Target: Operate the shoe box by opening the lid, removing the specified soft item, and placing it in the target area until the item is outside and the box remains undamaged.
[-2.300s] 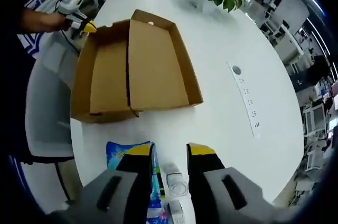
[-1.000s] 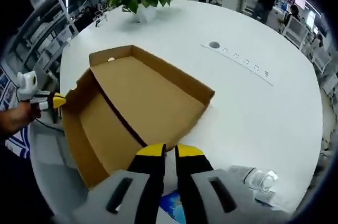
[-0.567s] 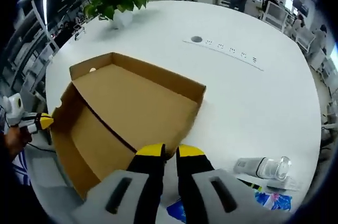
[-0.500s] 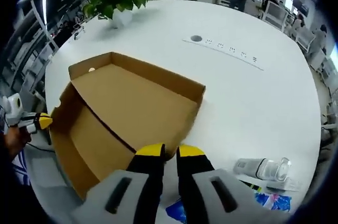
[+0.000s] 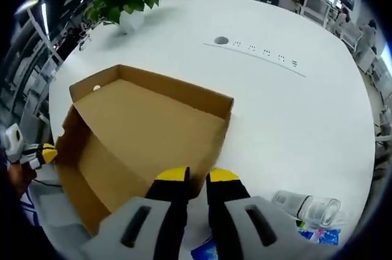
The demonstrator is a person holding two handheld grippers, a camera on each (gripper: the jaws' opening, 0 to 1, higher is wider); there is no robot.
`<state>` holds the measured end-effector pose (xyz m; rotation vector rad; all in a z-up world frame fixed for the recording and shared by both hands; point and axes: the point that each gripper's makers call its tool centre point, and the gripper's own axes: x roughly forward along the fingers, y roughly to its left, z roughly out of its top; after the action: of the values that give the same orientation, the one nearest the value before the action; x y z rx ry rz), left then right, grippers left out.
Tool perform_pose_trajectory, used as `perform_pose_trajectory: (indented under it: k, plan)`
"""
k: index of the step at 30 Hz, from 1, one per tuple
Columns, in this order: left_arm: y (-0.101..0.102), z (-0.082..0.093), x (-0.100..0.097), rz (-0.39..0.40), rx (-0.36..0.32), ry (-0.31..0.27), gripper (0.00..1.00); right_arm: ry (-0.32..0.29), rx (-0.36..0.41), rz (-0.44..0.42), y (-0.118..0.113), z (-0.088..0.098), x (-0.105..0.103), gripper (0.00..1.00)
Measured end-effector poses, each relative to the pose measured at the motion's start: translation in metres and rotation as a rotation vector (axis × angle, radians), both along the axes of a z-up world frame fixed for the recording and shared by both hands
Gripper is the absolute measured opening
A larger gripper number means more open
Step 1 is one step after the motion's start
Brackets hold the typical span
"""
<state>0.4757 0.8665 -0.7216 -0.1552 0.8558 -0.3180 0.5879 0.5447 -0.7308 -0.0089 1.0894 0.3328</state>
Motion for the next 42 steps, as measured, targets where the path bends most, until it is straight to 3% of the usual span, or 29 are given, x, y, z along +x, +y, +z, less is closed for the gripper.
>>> perform_pose_trajectory:
  k: [11, 25, 29, 33, 38, 42]
  plan:
    - [-0.001, 0.0, -0.001, -0.001, 0.007, 0.002, 0.0, 0.022, 0.053, -0.077, -0.003, -0.006, 0.015, 0.1]
    - [-0.003, 0.0, -0.001, -0.003, 0.003, 0.001, 0.0, 0.026, 0.081, -0.082, 0.002, -0.007, 0.023, 0.06]
    - [-0.004, 0.0, -0.001, 0.0, -0.001, 0.004, 0.0, -0.014, 0.06, -0.052, 0.002, -0.003, 0.021, 0.06]
    - [-0.004, 0.0, -0.001, 0.003, -0.006, 0.005, 0.0, -0.115, 0.034, 0.001, 0.004, 0.003, 0.024, 0.06]
    - [-0.004, 0.0, -0.001, 0.003, -0.007, 0.008, 0.0, -0.173, 0.035, -0.019, 0.001, 0.007, 0.019, 0.06]
    - [-0.005, 0.0, -0.001, 0.005, -0.009, 0.008, 0.0, -0.269, 0.038, -0.003, 0.003, 0.017, 0.019, 0.06]
